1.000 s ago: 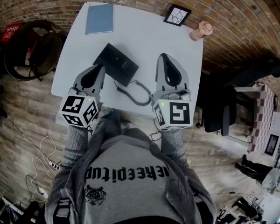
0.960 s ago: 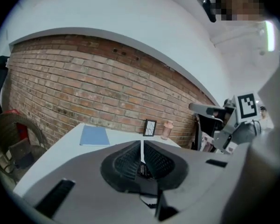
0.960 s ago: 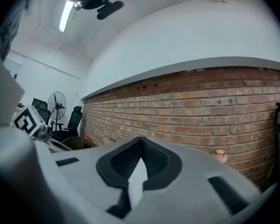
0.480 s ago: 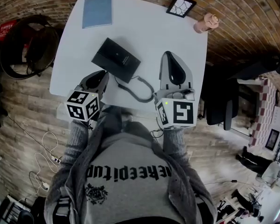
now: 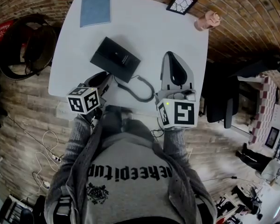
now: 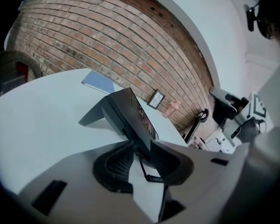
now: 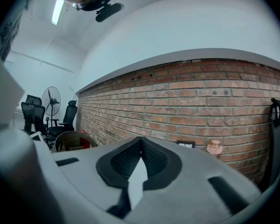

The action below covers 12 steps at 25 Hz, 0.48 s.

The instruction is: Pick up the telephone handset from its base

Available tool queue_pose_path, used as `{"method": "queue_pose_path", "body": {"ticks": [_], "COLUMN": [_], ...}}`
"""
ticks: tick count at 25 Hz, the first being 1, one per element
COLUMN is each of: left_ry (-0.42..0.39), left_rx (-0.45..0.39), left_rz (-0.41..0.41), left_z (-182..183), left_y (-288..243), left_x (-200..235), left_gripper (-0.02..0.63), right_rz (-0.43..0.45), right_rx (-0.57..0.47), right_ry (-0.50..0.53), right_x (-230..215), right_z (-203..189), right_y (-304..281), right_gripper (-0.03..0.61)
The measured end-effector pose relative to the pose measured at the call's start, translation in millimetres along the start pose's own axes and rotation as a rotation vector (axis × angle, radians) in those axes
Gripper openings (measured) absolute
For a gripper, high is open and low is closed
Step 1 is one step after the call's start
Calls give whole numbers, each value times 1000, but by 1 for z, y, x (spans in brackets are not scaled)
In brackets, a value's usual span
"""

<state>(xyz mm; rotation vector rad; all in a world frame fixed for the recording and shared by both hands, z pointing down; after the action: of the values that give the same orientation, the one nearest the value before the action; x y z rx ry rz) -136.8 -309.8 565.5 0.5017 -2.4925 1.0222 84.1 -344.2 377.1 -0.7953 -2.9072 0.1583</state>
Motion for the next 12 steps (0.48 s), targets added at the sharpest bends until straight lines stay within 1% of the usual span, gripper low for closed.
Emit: {"method": "queue_pose_path", "body": {"ticks": [3,7,12], "left_ry": [55,91,162], "left_rx": [-11,-12,-31], "left_rz": [-14,-28,-53], "left_z": [0,0,1], "left_y": [-5,-11,-18], "left_x": [4,5,9], "left_gripper": [106,110,112], "right_rz": [-5,-11,-16], "right_rx": [8,15,24], "right_ry": [0,1,5], "right_x": [-1,-3,-3], "right_z": [-2,-4,-6], "right_y": [0,0,0], "right_gripper": [3,3,3]}}
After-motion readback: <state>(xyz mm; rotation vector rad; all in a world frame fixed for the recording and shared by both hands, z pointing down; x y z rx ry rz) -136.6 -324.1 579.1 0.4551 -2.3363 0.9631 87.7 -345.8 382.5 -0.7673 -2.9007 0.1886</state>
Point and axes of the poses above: the fingertips, and each gripper's own axes: y backward along the fingers, x to its left, z out of its top, the point moved 6 cm from there along y, backward along the fingers, and after that the axes turned 8 degrees about z, right-handed, at the moved point
